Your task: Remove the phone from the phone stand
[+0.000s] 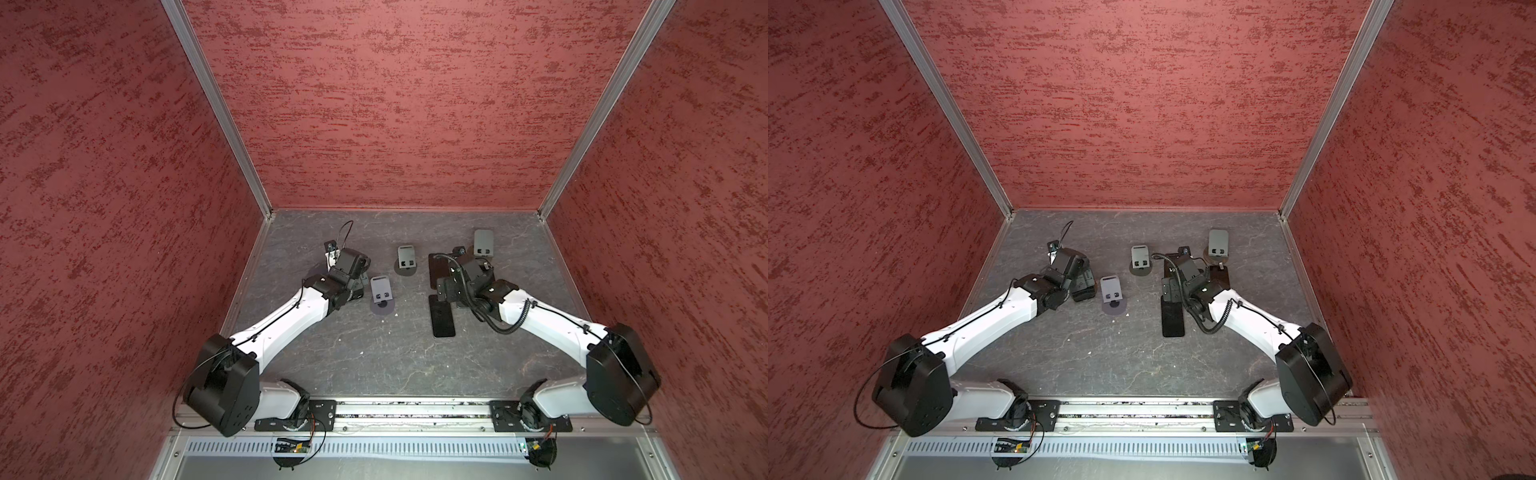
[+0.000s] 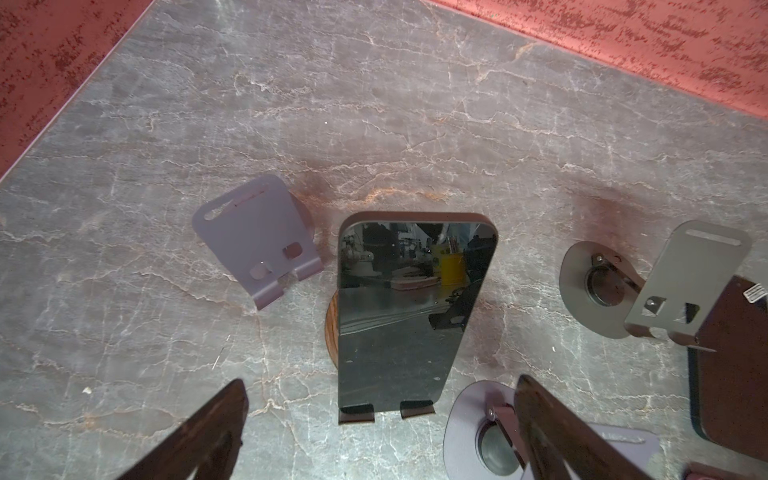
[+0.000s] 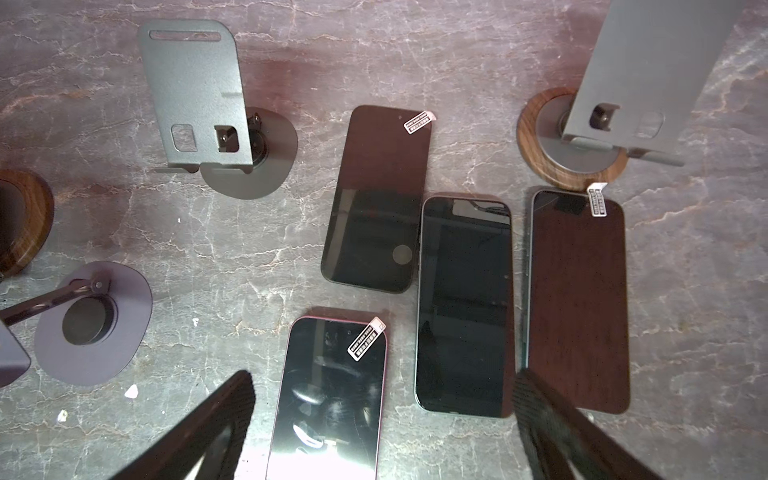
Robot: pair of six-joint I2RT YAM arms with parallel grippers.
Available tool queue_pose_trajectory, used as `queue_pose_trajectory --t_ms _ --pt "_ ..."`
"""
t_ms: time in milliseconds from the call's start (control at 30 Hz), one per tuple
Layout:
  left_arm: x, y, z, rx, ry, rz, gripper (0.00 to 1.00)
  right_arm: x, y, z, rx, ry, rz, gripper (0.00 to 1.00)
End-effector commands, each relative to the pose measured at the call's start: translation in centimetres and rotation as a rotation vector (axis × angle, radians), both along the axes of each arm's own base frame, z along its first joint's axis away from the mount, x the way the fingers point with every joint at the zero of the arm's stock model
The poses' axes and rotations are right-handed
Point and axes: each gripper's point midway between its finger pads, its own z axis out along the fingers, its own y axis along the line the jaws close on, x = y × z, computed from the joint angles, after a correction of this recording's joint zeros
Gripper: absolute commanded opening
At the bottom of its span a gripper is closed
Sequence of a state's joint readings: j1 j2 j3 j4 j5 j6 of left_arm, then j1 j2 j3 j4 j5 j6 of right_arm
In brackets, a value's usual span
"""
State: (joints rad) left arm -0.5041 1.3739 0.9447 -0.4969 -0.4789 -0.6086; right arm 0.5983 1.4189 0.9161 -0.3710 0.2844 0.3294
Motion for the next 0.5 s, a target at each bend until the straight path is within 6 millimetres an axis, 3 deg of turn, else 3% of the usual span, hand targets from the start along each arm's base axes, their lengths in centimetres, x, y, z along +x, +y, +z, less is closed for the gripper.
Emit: queue_pose_trajectory --t_ms 0,467 --pt "1.1 -0.4 0.2 0.007 -0.013 -0.003 1.0 0.3 -0.5 0.4 -0.008 -0.034 -0.015 0.99" --pt "2.7 -0.5 -2.7 0.041 0.034 -0.003 1.0 0.3 -0.6 -0.8 -0.036 -0.005 0.004 0.99"
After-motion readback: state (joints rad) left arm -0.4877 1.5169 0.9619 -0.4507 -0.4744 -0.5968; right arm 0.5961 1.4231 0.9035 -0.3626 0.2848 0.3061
